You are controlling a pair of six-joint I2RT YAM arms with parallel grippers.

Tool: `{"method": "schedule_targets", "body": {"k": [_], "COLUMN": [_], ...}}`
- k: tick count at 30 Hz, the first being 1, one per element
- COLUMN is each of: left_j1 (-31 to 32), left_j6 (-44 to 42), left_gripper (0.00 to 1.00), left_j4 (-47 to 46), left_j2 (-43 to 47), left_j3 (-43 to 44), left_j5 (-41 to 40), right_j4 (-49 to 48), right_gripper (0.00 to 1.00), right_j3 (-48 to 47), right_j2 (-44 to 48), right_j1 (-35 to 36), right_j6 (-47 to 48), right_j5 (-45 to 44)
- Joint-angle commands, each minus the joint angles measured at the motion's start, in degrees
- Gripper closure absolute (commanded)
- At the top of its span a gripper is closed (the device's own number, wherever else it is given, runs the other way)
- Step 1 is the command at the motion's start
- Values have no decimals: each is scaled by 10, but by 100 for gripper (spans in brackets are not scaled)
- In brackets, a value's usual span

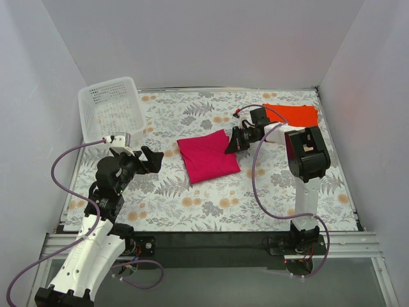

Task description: Fold and stack the t-shirts

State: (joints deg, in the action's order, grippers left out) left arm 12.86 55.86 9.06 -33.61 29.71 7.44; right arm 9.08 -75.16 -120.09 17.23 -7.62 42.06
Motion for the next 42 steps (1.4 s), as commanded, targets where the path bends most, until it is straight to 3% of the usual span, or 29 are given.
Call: {"method": "schedule_targets", "body": {"k": [1,8,26,39,42], "left_j1": [-2,-2,-2,-2,-3], "left_j6": [-7,-8,-10,-10,-11], "left_gripper": [3,3,3,3,3], "left_j4": [3,2,1,2,2], "left_j2": [0,-1,0,-1,-3], "left_j3": [4,4,4,3,3], "left_j5": [-9,-9,-6,-5,-4], "right_j4": [55,83,192,202,204], "right_gripper": [99,99,99,99,91], "right_j3": [-47,-96,-214,-206,-218], "right_j2": [-6,35,37,-48,-63], "right_j1": [-10,-33,-62,-65,-68], "right_j6": [42,74,160,176,179], "right_j5": [50,56,-62,-118,-121]}}
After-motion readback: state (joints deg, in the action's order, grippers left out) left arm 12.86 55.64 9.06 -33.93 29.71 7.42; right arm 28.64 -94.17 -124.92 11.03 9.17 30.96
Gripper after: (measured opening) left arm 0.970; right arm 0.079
